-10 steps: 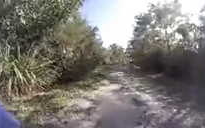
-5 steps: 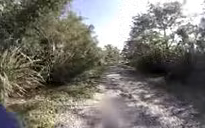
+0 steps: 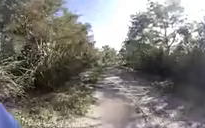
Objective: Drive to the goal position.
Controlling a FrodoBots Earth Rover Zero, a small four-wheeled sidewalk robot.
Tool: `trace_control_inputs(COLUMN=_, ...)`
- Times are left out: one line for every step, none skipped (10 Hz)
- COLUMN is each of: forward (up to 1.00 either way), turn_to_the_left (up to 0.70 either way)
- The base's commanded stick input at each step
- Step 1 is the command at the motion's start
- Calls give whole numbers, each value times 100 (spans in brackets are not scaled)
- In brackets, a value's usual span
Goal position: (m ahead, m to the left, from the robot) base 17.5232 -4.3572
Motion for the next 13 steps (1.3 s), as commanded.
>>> trace_control_inputs(forward=70, turn_to_the_left=0)
trace_control_inputs(forward=70, turn_to_the_left=0)
trace_control_inputs(forward=70, turn_to_the_left=0)
trace_control_inputs(forward=70, turn_to_the_left=-28)
trace_control_inputs(forward=70, turn_to_the_left=-35)
trace_control_inputs(forward=70, turn_to_the_left=-10)
trace_control_inputs(forward=70, turn_to_the_left=0)
trace_control_inputs(forward=70, turn_to_the_left=0)
trace_control_inputs(forward=70, turn_to_the_left=0)
trace_control_inputs(forward=70, turn_to_the_left=0)
trace_control_inputs(forward=70, turn_to_the_left=0)
trace_control_inputs(forward=70, turn_to_the_left=0)
trace_control_inputs(forward=70, turn_to_the_left=0)
